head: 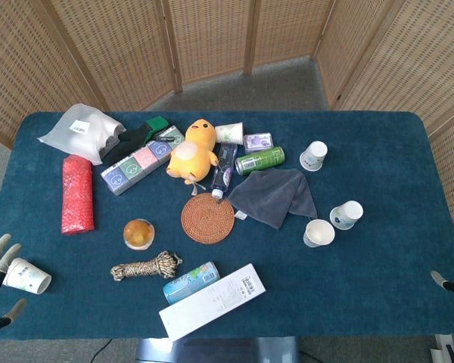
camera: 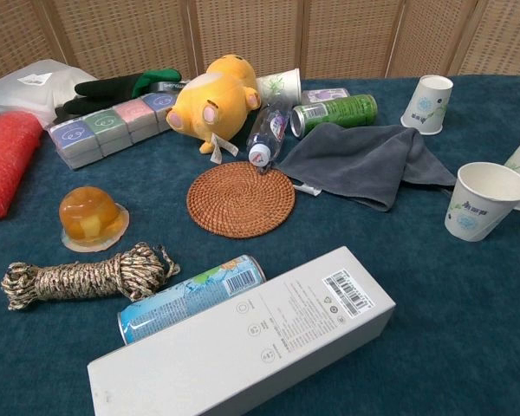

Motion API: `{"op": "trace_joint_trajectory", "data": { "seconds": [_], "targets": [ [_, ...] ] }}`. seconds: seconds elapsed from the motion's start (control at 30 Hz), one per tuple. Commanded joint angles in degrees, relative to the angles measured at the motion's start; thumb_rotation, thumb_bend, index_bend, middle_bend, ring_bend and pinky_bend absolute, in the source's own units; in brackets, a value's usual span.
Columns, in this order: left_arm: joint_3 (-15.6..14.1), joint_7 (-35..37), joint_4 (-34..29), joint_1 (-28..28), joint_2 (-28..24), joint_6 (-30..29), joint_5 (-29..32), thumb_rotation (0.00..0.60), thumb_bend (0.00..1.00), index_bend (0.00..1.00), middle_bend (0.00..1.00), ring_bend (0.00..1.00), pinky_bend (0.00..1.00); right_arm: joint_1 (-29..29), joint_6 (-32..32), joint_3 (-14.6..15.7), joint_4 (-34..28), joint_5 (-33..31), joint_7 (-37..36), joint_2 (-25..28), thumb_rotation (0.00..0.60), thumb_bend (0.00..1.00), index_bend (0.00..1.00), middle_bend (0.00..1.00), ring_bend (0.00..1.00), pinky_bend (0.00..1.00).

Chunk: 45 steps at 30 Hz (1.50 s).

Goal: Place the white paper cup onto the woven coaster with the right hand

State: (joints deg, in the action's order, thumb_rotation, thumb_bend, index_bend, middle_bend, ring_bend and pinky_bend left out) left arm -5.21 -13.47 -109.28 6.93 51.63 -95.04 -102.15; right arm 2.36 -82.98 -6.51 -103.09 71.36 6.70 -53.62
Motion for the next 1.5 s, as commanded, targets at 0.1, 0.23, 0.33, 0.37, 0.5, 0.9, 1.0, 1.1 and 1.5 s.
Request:
{"op": "trace_joint_trajectory", "data": {
  "seconds": [0.1, 0.23, 0.33, 0.37, 0.5, 0.9, 1.0, 1.1, 1.5],
  "targets": [
    [0.06, 0.08, -0.01, 0.03, 0.01, -0.08, 0.08, 0.6, 0.28, 0.0, 0.0, 0.0, 0.0, -0.01, -0.01, -0.07, 0.36, -0.28, 0.55, -0.23, 0.6, 0.0, 0.0, 0.0, 0.0, 0.03],
    [-0.12, 0.37, -0.16, 0.06, -0.17, -0.15, -0.34, 0.6, 0.27, 0.0, 0.0, 0.0, 0.0, -0.05, 0.04, 0.18, 0.46, -0.04, 1.32, -0.21, 0.6, 0.0, 0.0, 0.0, 0.0, 0.03],
    [-0.22, 0.56, -0.24, 0.04, -0.27, -0.26, -0.85, 0.6, 0.27, 0.0, 0.0, 0.0, 0.0, 0.04, 0.21, 0.24, 0.21, 0.19, 1.41, -0.22, 0.6, 0.0, 0.0, 0.0, 0.0, 0.03],
    [-0.23, 0.64, -0.26, 0.04, -0.31, -0.28, -0.9, 0.6, 0.27, 0.0, 0.0, 0.0, 0.0, 0.09, 0.37, 0.26, 0.04, 0.22, 1.39, -0.19, 0.6, 0.0, 0.0, 0.0, 0.0, 0.03],
    [-0.05, 1.55, -0.26, 0.01, -0.66, -0.57, -0.57, 0.6, 0.27, 0.0, 0.0, 0.0, 0.0, 0.57, 0.85, 0.26, -0.64, 0.79, 1.68, -0.51, 0.6, 0.0, 0.0, 0.0, 0.0, 0.03],
    [0.24, 3.04, -0.5, 0.15, -1.4, -1.19, 0.18, 0.6, 0.27, 0.0, 0.0, 0.0, 0.0, 7.45, 10.93, 2.12, -4.77, 9.89, -1.4, -3.49, 0.6, 0.0, 0.0, 0.0, 0.0, 0.05],
    [0.17, 2.78, -0.56, 0.18, -1.31, -1.13, -0.02, 0.6, 0.27, 0.0, 0.0, 0.0, 0.0, 10.53, 14.4, 1.73, -5.82, 10.36, 2.06, -5.09, 0.6, 0.0, 0.0, 0.0, 0.0, 0.07],
    [0.21, 2.73, -0.53, 0.18, -1.24, -1.0, 0.22, 0.6, 0.27, 0.0, 0.0, 0.0, 0.0, 13.64, 17.93, 1.1, -6.52, 8.92, 6.87, -7.34, 0.6, 0.0, 0.0, 0.0, 0.0, 0.11],
    [0.19, 2.29, -0.32, 0.01, -0.93, -0.27, 0.56, 0.6, 0.27, 0.0, 0.0, 0.0, 0.0, 20.34, 22.38, -0.42, -3.58, 1.01, 17.3, -16.33, 0.6, 0.0, 0.0, 0.0, 0.0, 0.2]
  ]
}}
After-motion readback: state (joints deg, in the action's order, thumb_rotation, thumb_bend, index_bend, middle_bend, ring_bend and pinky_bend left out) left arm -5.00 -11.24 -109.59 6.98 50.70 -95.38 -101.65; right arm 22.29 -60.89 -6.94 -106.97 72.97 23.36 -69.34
